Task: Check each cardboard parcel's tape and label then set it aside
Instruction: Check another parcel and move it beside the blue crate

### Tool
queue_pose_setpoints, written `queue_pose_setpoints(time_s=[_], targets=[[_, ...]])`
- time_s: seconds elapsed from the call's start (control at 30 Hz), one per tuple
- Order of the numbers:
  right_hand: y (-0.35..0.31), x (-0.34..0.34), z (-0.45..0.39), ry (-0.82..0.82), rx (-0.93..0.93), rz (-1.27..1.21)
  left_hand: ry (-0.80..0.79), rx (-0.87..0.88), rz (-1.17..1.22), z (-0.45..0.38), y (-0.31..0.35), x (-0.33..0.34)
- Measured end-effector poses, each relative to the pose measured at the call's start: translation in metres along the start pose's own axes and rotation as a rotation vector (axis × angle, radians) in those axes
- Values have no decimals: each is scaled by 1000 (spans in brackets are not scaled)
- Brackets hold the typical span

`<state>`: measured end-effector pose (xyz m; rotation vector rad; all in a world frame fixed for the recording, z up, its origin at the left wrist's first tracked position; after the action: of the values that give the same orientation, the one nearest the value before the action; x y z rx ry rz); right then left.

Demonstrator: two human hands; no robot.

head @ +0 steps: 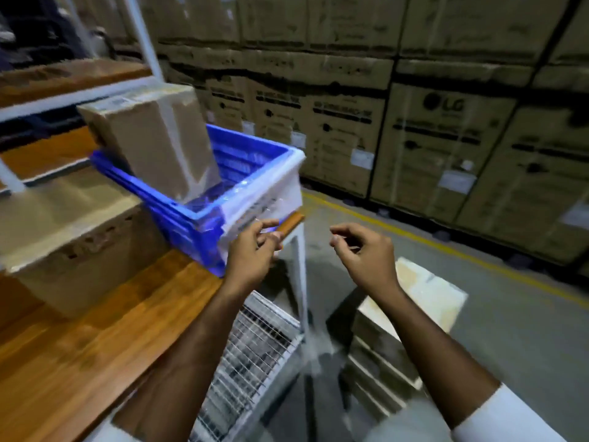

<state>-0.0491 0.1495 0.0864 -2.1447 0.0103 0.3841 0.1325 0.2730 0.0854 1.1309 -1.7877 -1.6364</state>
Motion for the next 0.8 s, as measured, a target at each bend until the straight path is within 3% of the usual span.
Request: queue_pose_setpoints(time_s=[0.17, 0.5, 0.7, 0.8], targets=[[112, -73, 22, 37, 272, 184, -214, -100, -161, 6, -70, 118], [354, -161, 94, -108, 946, 427, -672, -171, -701, 10, -209, 325], [427, -158, 109, -191, 1062, 481, -671, -305, -862, 10, -261, 376], [445, -143, 111, -233, 1103, 390, -607, -399, -849, 12, -279, 385]])
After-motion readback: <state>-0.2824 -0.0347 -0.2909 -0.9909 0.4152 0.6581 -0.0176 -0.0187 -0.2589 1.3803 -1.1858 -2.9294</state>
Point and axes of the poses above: each hand's wrist, its own z-axis away from the middle knuckle, its own x-axis out of the palm, y = z × x, the point moved 4 cm from there along -z, towards the middle knuckle, and after that the axes turned 12 degrees about y, right-handed, at the moved point
